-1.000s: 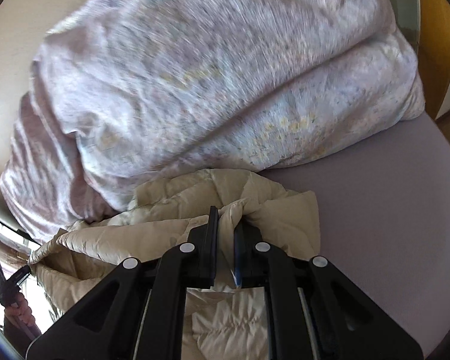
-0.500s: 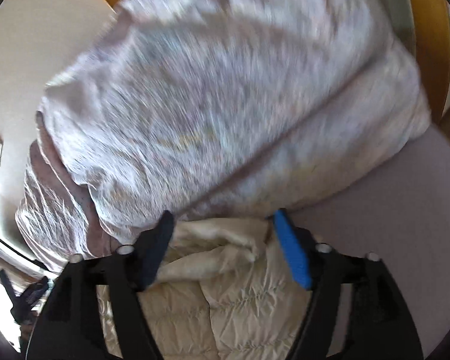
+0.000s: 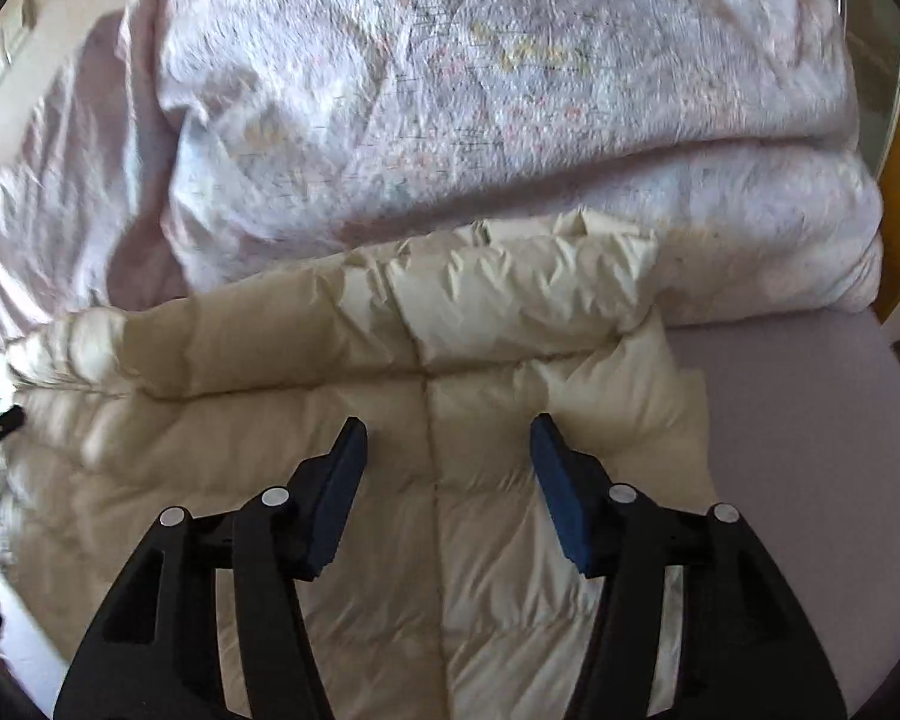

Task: Fold large clothes
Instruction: 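Press the folded coat down with both grippers near the collar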

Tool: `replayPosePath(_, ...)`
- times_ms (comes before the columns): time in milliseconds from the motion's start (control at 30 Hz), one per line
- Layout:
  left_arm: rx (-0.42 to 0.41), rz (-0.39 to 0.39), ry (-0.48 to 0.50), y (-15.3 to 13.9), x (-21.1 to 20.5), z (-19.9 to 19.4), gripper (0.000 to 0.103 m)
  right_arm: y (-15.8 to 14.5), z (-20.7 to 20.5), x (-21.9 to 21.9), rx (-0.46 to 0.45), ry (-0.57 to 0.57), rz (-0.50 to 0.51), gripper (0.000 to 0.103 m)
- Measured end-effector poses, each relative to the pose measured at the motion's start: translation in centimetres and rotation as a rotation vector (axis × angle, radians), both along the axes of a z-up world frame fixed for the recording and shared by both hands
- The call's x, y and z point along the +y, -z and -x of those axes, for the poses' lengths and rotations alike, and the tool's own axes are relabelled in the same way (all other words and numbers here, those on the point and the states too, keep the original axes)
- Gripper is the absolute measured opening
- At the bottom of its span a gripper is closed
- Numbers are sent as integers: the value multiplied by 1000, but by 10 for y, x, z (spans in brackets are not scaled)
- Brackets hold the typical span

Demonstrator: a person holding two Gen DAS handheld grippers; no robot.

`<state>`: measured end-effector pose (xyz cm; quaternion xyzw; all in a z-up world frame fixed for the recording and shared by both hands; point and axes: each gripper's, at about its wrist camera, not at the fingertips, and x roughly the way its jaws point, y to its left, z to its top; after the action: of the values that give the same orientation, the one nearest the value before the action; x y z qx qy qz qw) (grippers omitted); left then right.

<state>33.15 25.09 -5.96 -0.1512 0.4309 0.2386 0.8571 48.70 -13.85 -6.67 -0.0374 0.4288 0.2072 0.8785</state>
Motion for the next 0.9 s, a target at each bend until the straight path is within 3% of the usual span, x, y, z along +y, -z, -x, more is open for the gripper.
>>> replayPosePath(400,48,-75,-30,36,12,-24,74,35,-20,13,-27,85,75,61)
replayPosePath(600,28,-61,-46,49,18,-26,82,47,-19,33,-71,84,110,66)
replayPosePath(900,15,-24,-67,66,30,-32,91,64,-32,64,-66,83,120,69)
